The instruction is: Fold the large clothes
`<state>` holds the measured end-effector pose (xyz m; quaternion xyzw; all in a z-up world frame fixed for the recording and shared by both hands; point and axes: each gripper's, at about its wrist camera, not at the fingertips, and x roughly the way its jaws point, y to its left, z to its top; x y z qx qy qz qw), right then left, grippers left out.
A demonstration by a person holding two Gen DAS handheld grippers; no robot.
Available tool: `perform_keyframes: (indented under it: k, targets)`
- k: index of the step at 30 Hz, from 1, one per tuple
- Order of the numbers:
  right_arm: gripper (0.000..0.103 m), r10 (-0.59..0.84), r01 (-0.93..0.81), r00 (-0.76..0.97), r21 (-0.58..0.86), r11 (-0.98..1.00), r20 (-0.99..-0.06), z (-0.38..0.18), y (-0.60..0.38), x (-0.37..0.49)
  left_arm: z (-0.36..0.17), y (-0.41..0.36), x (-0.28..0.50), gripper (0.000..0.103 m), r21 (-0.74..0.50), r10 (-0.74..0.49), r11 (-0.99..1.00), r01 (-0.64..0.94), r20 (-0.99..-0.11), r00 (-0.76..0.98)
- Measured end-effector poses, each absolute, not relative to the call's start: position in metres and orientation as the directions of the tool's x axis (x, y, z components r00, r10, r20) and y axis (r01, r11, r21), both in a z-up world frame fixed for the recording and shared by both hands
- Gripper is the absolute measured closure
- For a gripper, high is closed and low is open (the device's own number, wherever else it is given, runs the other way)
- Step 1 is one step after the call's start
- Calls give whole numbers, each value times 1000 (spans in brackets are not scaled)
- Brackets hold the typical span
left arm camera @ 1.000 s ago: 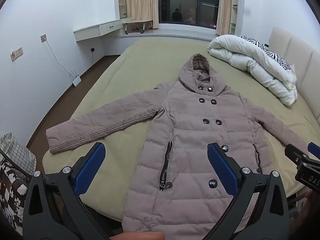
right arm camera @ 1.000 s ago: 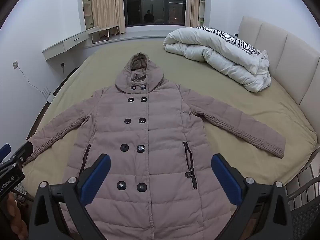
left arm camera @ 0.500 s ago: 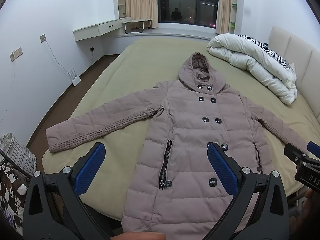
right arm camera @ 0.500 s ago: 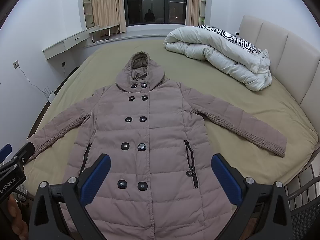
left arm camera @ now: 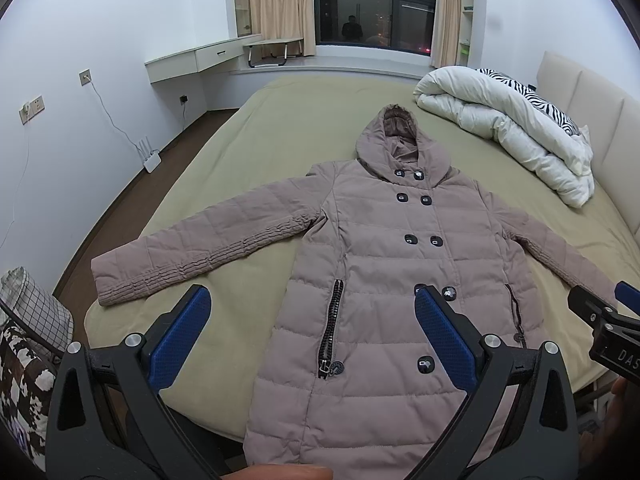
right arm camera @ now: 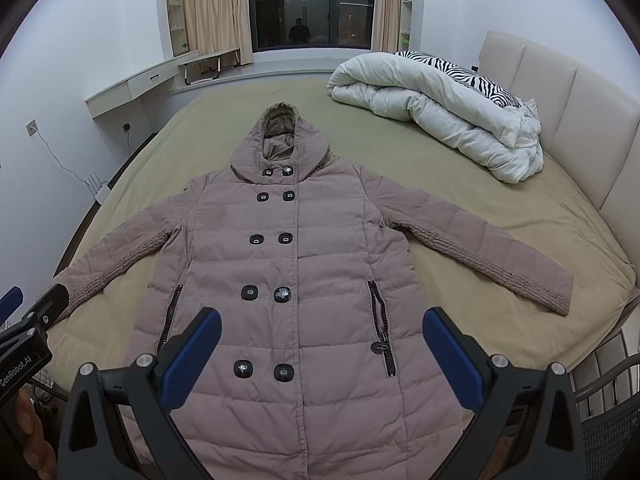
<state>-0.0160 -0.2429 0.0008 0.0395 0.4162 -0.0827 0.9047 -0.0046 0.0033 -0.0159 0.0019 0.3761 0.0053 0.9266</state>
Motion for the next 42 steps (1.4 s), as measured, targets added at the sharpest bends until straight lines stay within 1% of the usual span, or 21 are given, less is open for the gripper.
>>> perform_keyframes:
  k: [42]
  targets:
    - [0,-119,182,636,-2,983,-762,-2,-241,-16,-14,1,-6,0,13,15,1000,-9,-700,714]
